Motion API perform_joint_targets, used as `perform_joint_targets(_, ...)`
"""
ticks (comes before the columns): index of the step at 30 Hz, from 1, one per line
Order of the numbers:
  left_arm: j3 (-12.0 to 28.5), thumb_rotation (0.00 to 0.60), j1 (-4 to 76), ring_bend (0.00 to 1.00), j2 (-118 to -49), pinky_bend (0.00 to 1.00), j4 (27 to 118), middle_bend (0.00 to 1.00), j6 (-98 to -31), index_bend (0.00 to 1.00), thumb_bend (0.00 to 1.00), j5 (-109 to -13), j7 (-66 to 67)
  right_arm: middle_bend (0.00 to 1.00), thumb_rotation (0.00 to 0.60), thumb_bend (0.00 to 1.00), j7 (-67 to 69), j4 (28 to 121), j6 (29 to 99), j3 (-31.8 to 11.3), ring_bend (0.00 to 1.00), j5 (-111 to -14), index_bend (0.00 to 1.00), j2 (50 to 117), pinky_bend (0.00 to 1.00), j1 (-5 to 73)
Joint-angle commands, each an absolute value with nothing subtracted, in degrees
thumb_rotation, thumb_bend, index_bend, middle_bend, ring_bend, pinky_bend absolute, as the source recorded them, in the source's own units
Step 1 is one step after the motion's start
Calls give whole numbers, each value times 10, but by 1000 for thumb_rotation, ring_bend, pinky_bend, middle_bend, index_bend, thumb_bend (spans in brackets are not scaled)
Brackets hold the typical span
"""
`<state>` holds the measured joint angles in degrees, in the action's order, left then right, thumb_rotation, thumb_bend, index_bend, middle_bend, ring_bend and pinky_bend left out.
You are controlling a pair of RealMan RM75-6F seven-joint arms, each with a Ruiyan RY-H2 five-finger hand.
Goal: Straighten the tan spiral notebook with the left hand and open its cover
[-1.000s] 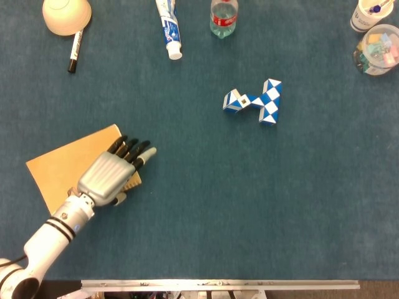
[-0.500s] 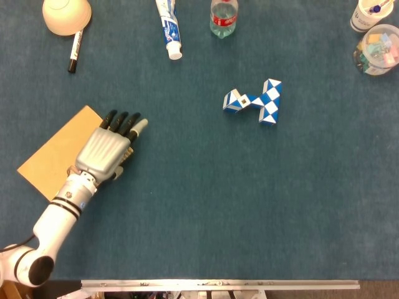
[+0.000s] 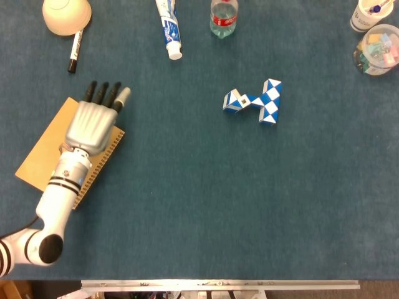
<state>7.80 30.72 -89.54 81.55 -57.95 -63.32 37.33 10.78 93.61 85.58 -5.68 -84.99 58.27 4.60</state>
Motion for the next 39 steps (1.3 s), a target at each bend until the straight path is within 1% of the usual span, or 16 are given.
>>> perform_joint_targets(1, 96, 600, 316, 0, -884, 0, 825, 0, -567, 0, 186, -590, 369, 291, 600, 395, 108, 937, 858, -56, 209, -851, 339, 582, 306, 44)
perform_joint_targets(6, 96, 600, 297, 0, -810, 0, 909, 0, -574, 0, 187, -576, 331, 291, 600, 395, 108, 937, 861, -56, 209, -849, 339, 581, 306, 41)
perform_joint_targets(10, 81, 600, 271, 0, -741, 0, 969, 0, -595, 0, 187, -588, 303, 291, 600, 395, 107, 937, 858, -56, 209, -850, 339, 581, 306, 42)
perform_joint_targets(12, 70, 585, 256, 0, -709, 0, 989, 0, -605, 0, 187, -593, 290, 291, 600, 395, 106, 937, 854, -55, 209, -850, 339, 583, 306, 45)
perform_joint_targets(15, 54, 475, 241, 1, -675, 0, 1005, 15, -608, 18, 187, -592, 277, 291, 600, 395, 104, 936, 849, -55, 209, -851, 339, 586, 306, 48)
perform_joint_targets(16, 47, 418, 236, 8, -662, 0, 1009, 38, -608, 48, 187, -590, 275, 291, 600, 396, 104, 936, 848, -55, 209, -852, 339, 587, 306, 49)
perform_joint_targets(17, 42, 374, 232, 18, -654, 0, 1011, 69, -608, 87, 187, -587, 275, 292, 600, 395, 103, 936, 846, -55, 209, -852, 339, 588, 306, 50)
perform_joint_targets(18, 33, 365, 228, 24, -644, 0, 1012, 85, -606, 106, 187, -584, 276, 291, 600, 395, 102, 935, 845, -55, 208, -852, 339, 589, 306, 51)
perform_joint_targets(20, 20, 364, 224, 32, -631, 0, 1015, 125, -600, 146, 187, -573, 283, 291, 600, 396, 101, 936, 843, -55, 208, -853, 339, 590, 306, 53)
perform_joint_targets(26, -5, 355, 221, 43, -613, 0, 1019, 177, -580, 203, 187, -536, 293, 291, 600, 395, 98, 940, 836, -54, 208, -855, 339, 589, 306, 56)
perform_joint_targets(32, -26, 337, 228, 46, -617, 0, 1015, 194, -568, 217, 187, -516, 317, 291, 600, 395, 95, 945, 837, -54, 208, -857, 339, 585, 306, 58)
perform_joint_targets(39, -48, 305, 252, 51, -609, 0, 1036, 206, -545, 220, 187, -463, 366, 292, 600, 396, 92, 949, 839, -53, 208, -857, 339, 582, 306, 56)
